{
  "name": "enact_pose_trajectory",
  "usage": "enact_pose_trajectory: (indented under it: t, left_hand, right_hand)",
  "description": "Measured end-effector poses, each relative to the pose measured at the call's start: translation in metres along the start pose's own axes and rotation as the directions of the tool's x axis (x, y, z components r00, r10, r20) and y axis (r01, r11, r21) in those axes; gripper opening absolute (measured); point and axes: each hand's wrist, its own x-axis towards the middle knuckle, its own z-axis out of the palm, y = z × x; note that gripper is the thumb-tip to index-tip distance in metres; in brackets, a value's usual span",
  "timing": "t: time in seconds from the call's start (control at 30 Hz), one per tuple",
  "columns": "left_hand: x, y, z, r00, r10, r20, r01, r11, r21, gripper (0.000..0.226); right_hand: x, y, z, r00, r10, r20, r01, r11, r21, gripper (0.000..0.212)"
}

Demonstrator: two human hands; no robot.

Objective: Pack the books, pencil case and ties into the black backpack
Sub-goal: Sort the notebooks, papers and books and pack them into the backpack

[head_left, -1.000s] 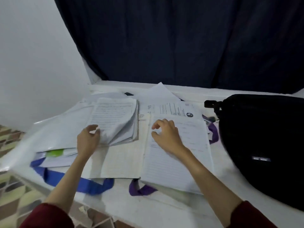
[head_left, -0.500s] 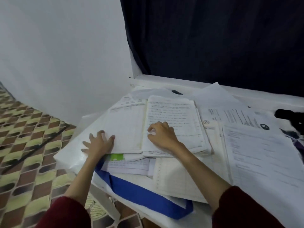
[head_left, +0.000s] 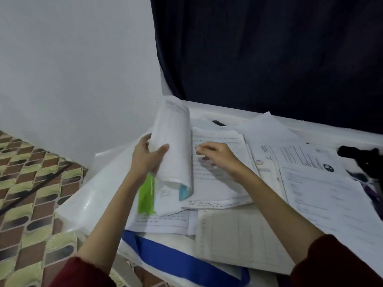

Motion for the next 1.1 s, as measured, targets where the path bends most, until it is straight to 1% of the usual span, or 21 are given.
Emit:
enact_pose_trajectory:
  t: [0.1,0.17,0.23,0.3,0.37,0.4,0.43,0.47,0.5,0.57,0.6,0.63,0.67,0.7,0.73,0.8,0.83,0.87,0.93,1.03,1.1]
  left_hand:
    - [-0.013,0.031,0.052,0.966,0.171,0.196,-0.189,0.979,0.076,0.051]
    - [-0.023,0.038,0.086,0.909,0.272,0.317,-0.341,0.921,0.187,0.05]
    - [-0.031,0.036,0.115,0.834,0.292,0.469,-0.443,0.861,0.251,0.054]
    - [-0.039,0.029,0.133,0.738,0.183,0.65,-0.478,0.822,0.311,0.063]
    - [-0.044,0.021,0.139,0.596,-0.018,0.803,-0.469,0.804,0.366,0.069]
    - [-0.045,0.018,0.137,0.528,-0.087,0.845,-0.437,0.825,0.358,0.066]
    - [-0.043,0.015,0.133,0.501,-0.113,0.858,-0.39,0.856,0.34,0.059]
    - [-0.039,0.011,0.128,0.52,-0.086,0.85,-0.353,0.884,0.306,0.052]
    - [-0.032,0.005,0.123,0.604,-0.033,0.796,-0.352,0.885,0.303,0.048]
    - [-0.014,-0.009,0.112,0.822,0.056,0.567,-0.359,0.823,0.44,0.049]
    - [-0.005,-0.017,0.106,0.9,0.061,0.431,-0.304,0.796,0.524,0.052]
    - [0.0,-0.022,0.099,0.944,0.011,0.33,-0.2,0.814,0.545,0.057]
    - [0.003,-0.027,0.095,0.959,-0.081,0.27,-0.071,0.858,0.509,0.063]
    - [0.004,-0.029,0.092,0.95,-0.175,0.257,0.051,0.903,0.426,0.066]
    - [0.005,-0.03,0.091,0.937,-0.235,0.258,0.14,0.93,0.339,0.065]
    - [0.003,-0.024,0.09,0.913,-0.304,0.274,0.266,0.949,0.167,0.04]
    - [0.002,-0.02,0.091,0.901,-0.324,0.29,0.312,0.946,0.087,0.026]
    - [0.001,-0.016,0.092,0.89,-0.332,0.313,0.343,0.939,0.02,0.02]
    - [0.002,-0.004,0.093,0.883,-0.287,0.371,0.33,0.942,-0.055,0.027]
    - [-0.001,0.021,0.093,0.892,-0.158,0.423,0.248,0.955,-0.165,0.037]
    - [-0.005,0.044,0.091,0.902,-0.052,0.428,0.198,0.932,-0.303,0.036]
  right_hand:
    - [-0.006,-0.01,-0.035,0.999,0.003,-0.053,-0.001,0.999,0.038,0.021]
    - [-0.009,-0.009,-0.056,0.997,0.019,-0.075,-0.015,0.998,0.055,0.018]
    - [-0.011,-0.001,-0.072,0.993,0.066,-0.103,-0.063,0.998,0.03,0.024]
    - [-0.011,0.012,-0.083,0.978,0.139,-0.155,-0.142,0.99,-0.002,0.041]
    - [-0.008,0.029,-0.089,0.954,0.203,-0.22,-0.224,0.972,-0.074,0.056]
    - [-0.008,0.038,-0.09,0.941,0.225,-0.251,-0.263,0.957,-0.126,0.062]
    - [-0.007,0.047,-0.09,0.931,0.233,-0.28,-0.29,0.939,-0.186,0.062]
    - [-0.007,0.056,-0.089,0.926,0.225,-0.303,-0.308,0.914,-0.263,0.055]
    - [-0.007,0.063,-0.088,0.922,0.214,-0.322,-0.329,0.872,-0.363,0.043]
    - [-0.006,0.079,-0.087,0.913,0.184,-0.364,-0.371,0.744,-0.555,0.03]
    - [-0.006,0.085,-0.087,0.905,0.168,-0.391,-0.386,0.711,-0.588,0.031]
    - [-0.004,0.089,-0.088,0.895,0.163,-0.415,-0.397,0.715,-0.575,0.029]
    - [-0.003,0.091,-0.087,0.887,0.159,-0.434,-0.398,0.741,-0.542,0.026]
    - [-0.001,0.092,-0.085,0.881,0.157,-0.447,-0.391,0.773,-0.5,0.025]
    - [0.001,0.093,-0.083,0.873,0.153,-0.462,-0.384,0.801,-0.459,0.031]
    - [0.004,0.091,-0.079,0.846,0.149,-0.512,-0.386,0.833,-0.395,0.041]
    - [0.006,0.091,-0.079,0.823,0.159,-0.545,-0.399,0.844,-0.357,0.041]
    - [0.007,0.091,-0.08,0.797,0.18,-0.577,-0.415,0.857,-0.306,0.039]
    - [0.008,0.091,-0.086,0.778,0.236,-0.583,-0.417,0.888,-0.196,0.039]
    - [0.005,0.088,-0.095,0.83,0.343,-0.44,-0.353,0.934,0.063,0.048]
    - [-0.001,0.075,-0.101,0.847,0.324,-0.42,-0.234,0.939,0.252,0.047]
